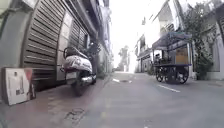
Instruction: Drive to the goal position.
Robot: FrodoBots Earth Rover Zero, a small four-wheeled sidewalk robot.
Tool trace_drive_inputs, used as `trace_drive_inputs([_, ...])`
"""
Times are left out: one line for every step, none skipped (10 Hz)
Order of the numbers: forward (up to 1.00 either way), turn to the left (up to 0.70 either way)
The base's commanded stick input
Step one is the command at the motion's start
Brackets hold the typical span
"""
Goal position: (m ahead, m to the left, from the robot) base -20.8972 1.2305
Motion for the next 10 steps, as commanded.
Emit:
trace_drive_inputs([0.0,0.0])
trace_drive_inputs([0.0,0.0])
trace_drive_inputs([0.0,0.0])
trace_drive_inputs([0.0,0.0])
trace_drive_inputs([0.0,-0.16])
trace_drive_inputs([0.0,-0.64])
trace_drive_inputs([0.0,-0.7])
trace_drive_inputs([0.0,-0.7])
trace_drive_inputs([0.0,-0.7])
trace_drive_inputs([0.0,-0.7])
